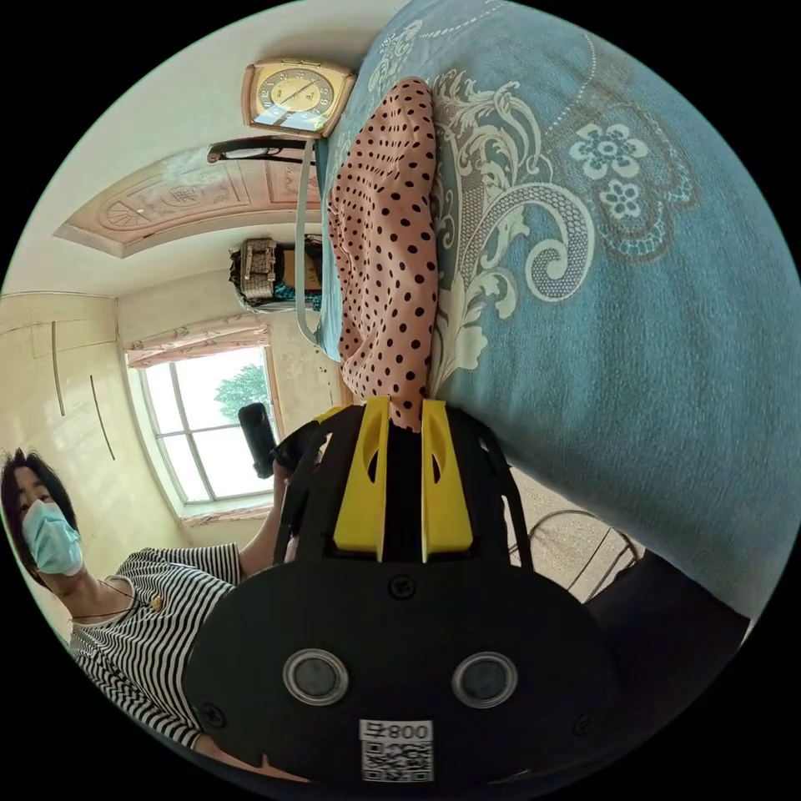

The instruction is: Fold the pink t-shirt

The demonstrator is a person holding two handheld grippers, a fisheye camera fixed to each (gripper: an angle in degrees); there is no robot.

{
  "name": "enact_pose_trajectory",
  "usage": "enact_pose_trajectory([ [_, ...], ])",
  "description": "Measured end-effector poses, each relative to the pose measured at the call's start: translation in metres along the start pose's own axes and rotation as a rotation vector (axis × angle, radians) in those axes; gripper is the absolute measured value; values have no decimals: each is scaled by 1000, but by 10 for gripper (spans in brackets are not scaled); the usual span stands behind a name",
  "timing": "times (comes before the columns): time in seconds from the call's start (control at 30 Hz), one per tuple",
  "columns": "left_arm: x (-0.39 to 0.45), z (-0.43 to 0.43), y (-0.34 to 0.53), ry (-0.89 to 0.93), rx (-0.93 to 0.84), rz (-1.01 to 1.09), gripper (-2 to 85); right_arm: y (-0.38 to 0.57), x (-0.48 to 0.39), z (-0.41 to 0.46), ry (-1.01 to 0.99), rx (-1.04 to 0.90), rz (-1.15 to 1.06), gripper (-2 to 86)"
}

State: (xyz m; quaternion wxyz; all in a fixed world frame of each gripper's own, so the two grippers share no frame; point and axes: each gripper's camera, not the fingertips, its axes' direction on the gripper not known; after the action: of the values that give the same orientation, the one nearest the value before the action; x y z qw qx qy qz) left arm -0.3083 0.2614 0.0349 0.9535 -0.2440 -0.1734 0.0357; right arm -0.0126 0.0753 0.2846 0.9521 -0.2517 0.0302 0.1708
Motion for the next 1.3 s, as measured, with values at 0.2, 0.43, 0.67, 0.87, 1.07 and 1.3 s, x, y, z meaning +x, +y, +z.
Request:
enact_pose_trajectory([
  [0.2, -18, -3, -9, 78, -28, 5, 50, -4, 8, -11, -42, -7, -26, 27],
  [0.43, -46, -6, -22, 332, -38, -38, 90, -6, -3, -28, -168, 28, -74, 19],
  [0.67, -92, 3, -31, 647, 33, -224, 86, -17, -5, -28, -175, 16, -94, 19],
  [0.87, -112, -15, -33, 724, 109, -245, 33, -23, 2, -29, -168, 12, -96, 30],
  [1.07, -123, -33, -39, 719, 132, -238, 24, -22, 26, -26, -240, 35, -30, 84],
  [1.3, -136, -42, -41, 721, 124, -249, 24, -30, 43, -6, -368, 57, 40, 101],
])
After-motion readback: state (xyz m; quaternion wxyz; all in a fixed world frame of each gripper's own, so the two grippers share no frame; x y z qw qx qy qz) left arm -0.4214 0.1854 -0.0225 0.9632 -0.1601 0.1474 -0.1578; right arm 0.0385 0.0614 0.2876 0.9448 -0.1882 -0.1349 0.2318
